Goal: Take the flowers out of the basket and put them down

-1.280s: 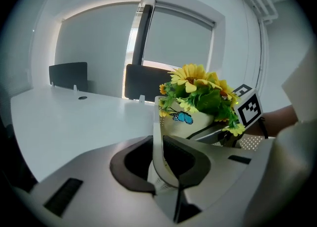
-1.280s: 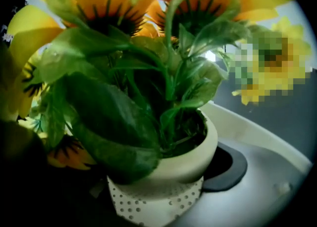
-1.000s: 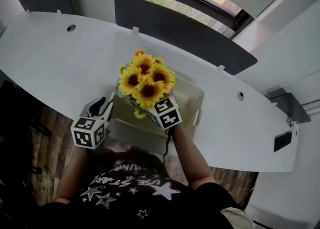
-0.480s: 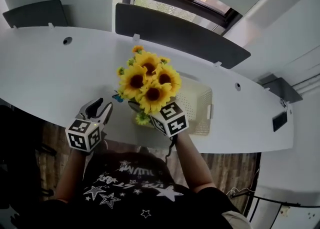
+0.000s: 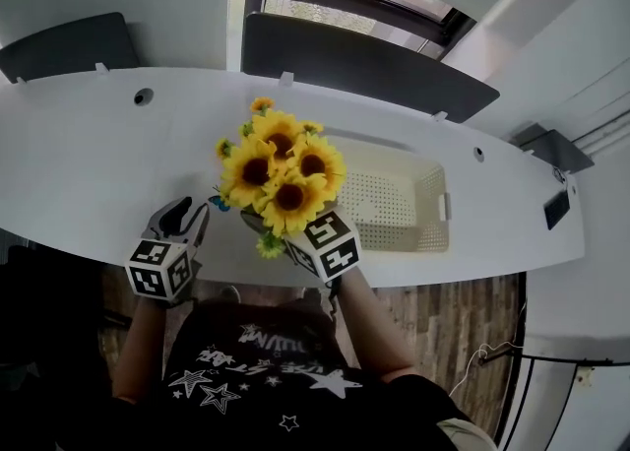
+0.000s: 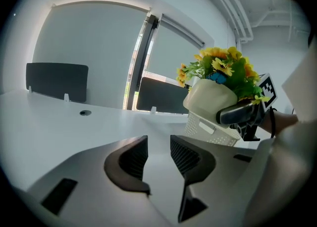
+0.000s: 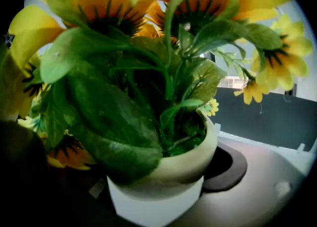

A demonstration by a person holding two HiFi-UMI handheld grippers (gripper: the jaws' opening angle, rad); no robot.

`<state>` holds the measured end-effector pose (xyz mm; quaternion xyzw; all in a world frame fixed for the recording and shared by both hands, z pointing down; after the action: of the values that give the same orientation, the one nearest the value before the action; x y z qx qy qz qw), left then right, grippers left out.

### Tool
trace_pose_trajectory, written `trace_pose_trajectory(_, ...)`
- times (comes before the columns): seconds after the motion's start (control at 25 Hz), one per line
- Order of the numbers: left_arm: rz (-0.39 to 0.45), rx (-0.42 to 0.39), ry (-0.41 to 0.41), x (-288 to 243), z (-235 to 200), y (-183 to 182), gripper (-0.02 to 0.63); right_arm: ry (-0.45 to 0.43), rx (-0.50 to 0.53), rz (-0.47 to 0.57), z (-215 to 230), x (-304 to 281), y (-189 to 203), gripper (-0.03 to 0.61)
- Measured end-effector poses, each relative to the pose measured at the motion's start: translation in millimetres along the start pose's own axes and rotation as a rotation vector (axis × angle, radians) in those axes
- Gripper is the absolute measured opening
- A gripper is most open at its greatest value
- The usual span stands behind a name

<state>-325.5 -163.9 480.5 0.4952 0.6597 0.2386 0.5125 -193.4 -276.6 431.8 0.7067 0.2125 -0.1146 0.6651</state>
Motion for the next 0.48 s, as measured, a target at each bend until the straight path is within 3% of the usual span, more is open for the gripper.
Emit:
trace_pose_trajectory(0.2,-0.016,-0.026,-0.014,11,-37,-4,0.091,0.025,-0.03,-0.015,-31,-35,6,0.528)
trace_pose_trajectory(0.48,-0.031,-0.035,-0.004,16,-64,5,0.028,0.15,-0.031,-0.075,-42,-66,51,0.528)
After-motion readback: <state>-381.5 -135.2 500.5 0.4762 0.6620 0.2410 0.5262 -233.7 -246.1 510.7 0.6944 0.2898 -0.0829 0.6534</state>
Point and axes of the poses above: the fingertips, and each gripper's own axes: x backward along the fingers, z to its right, y out of its underside, the point moved 4 cm from there along x, backward along the fingers, and after that the axes turned 8 degrees about x, right-handed, at the moved point
